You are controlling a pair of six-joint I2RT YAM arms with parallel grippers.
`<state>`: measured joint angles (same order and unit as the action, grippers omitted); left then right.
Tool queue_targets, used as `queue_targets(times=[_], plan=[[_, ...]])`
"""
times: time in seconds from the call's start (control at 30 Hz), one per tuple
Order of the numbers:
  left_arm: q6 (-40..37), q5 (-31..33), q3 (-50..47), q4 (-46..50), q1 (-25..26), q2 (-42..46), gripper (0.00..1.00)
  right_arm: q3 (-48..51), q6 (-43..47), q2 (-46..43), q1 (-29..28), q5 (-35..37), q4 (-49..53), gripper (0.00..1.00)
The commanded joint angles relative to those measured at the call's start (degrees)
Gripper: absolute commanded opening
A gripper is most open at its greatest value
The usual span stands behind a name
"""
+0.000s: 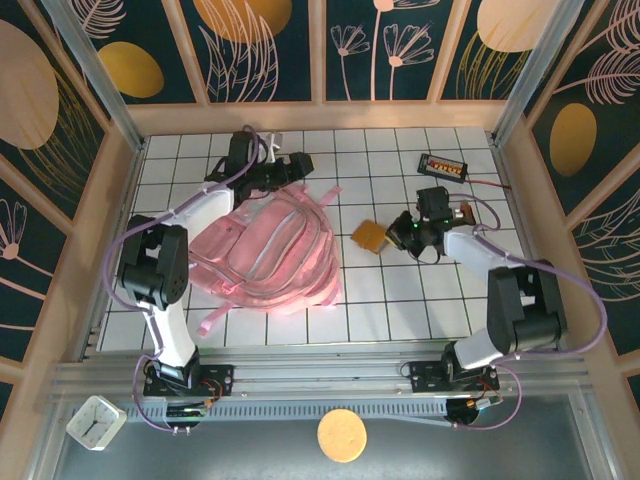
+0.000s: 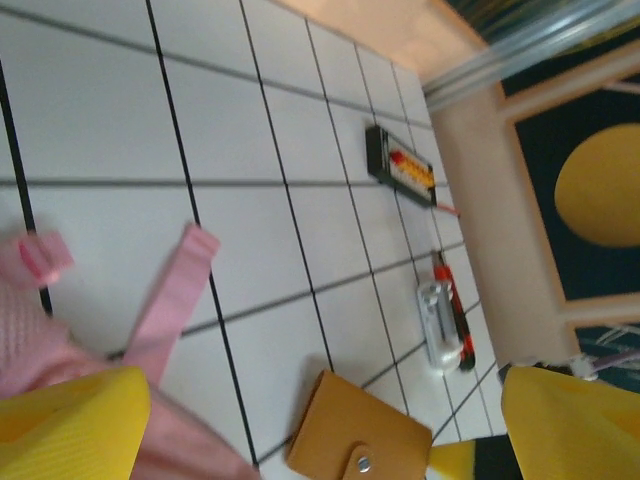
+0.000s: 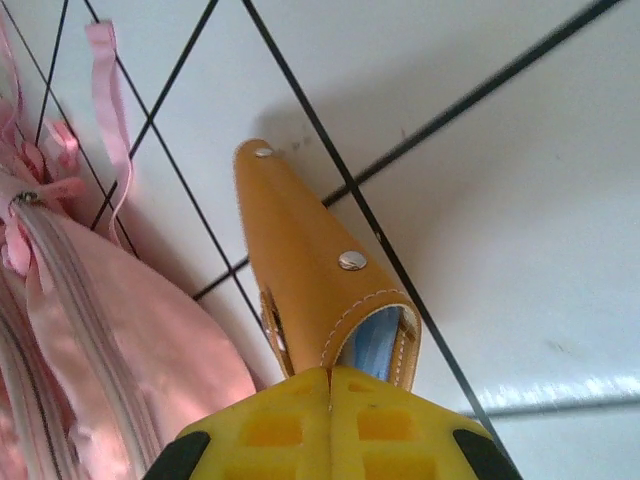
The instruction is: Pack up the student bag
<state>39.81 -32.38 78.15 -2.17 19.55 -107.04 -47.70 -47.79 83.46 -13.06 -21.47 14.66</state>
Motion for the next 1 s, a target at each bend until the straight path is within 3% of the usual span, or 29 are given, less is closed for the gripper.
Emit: queue_targets(times=[0.0,0.17,0.3,0.43,0.63,0.8,0.97], plan=[[-4.5,2.5,-2.9,5.6,0.7,5.1,0.90,-1.5,3.5,-5.2,0.1,1.3,2.5,0.00],[-18.2,17.8,-2.1,23.2,4.8,11.0,0.90,-3.2,4.8,-7.4,0.1,0.6,4.5,0.00],[-22.1,26.9,-6.0,30.1,7.0,16.7,0.88,-4.1,4.9,-8.6,0.0,-0.3,5.3,0.00],[-27.0,36.6,-6.3,36.9,12.6,20.1,0.86,-4.7,5.2,-9.2,0.0,-0.8,5.5,0.00],[-30.8,44.7,-5.9,41.7,19.8,19.3,0.84,-5.0,5.7,-9.3,0.0,-1.7,5.3,0.00],[-30.7,47.2,-5.2,42.0,21.5,16.3,0.72,-4.5,5.7,-10.4,-0.2,-2.0,5.4,0.00],[-30.6,48.8,-4.1,43.0,21.4,13.4,0.67,-3.9,5.5,-11.5,-0.3,-2.1,5.3,0.00]])
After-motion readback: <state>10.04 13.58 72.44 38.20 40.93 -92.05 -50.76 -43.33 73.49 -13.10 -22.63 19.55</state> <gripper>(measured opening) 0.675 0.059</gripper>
